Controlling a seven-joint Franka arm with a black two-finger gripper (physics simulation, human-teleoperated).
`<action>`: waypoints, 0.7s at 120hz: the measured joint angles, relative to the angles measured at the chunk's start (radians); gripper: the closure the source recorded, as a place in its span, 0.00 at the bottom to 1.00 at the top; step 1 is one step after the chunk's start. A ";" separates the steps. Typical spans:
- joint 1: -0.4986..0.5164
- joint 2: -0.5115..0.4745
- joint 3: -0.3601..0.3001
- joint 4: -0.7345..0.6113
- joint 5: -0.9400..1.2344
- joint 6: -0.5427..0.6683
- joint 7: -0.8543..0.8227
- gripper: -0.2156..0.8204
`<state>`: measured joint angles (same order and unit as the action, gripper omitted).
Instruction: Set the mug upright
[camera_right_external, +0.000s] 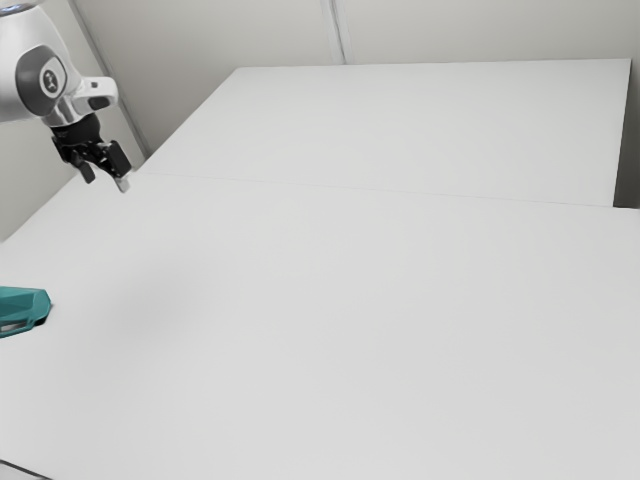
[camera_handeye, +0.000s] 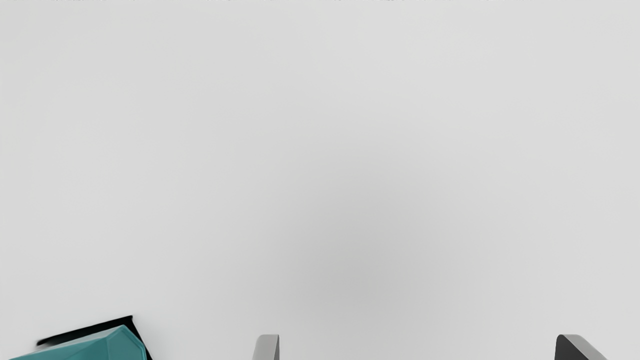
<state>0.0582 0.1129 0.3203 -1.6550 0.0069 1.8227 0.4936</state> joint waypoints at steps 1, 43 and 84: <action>0.001 0.000 0.000 -0.001 -0.001 0.001 0.001 0.21; 0.261 0.063 0.010 0.090 -0.185 0.016 0.061 0.21; 0.585 0.334 -0.082 0.290 -0.305 -0.013 0.221 0.21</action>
<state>0.6430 0.4468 0.2378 -1.3652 -0.2980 1.8097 0.7145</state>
